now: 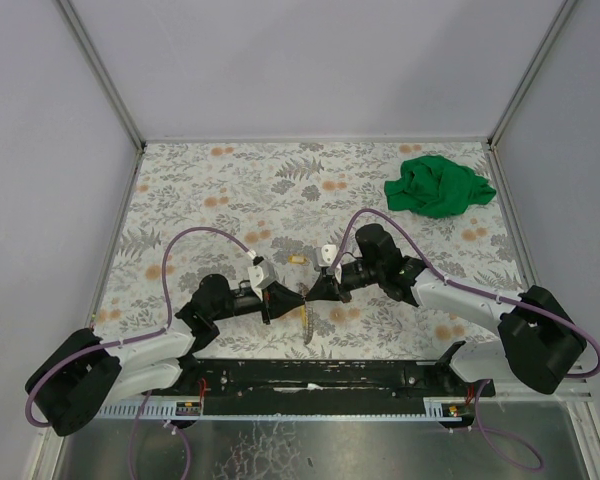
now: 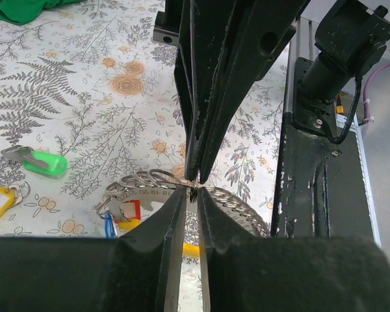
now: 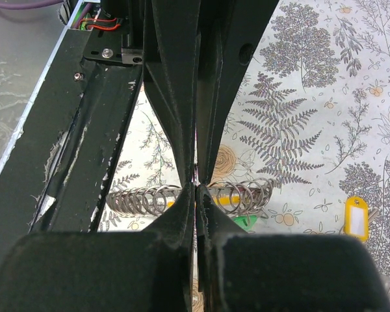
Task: Put the keys on the keyring
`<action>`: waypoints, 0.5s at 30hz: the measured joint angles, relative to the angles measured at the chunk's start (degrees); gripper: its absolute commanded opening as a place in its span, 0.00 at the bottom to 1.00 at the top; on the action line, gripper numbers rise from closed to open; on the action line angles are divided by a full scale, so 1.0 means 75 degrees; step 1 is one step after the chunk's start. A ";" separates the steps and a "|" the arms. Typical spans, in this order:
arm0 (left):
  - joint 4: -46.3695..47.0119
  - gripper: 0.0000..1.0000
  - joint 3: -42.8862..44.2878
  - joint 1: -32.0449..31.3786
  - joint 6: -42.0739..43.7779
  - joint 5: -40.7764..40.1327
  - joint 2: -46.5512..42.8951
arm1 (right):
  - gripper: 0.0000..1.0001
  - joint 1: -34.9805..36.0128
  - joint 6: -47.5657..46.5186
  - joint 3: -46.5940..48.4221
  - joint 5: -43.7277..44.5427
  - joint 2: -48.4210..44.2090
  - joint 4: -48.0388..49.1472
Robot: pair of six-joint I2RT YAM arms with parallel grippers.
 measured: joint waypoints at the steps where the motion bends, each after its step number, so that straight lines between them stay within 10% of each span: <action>1: 0.0000 0.10 0.0003 0.0000 0.0000 0.0003 0.0003 | 0.00 0.0000 0.0012 0.0000 -0.0003 0.0003 0.0003; 15: -0.0067 0.00 0.0055 0.0000 0.0006 0.0125 0.0131 | 0.00 0.0000 0.0099 0.0003 -0.0067 0.0239 0.0006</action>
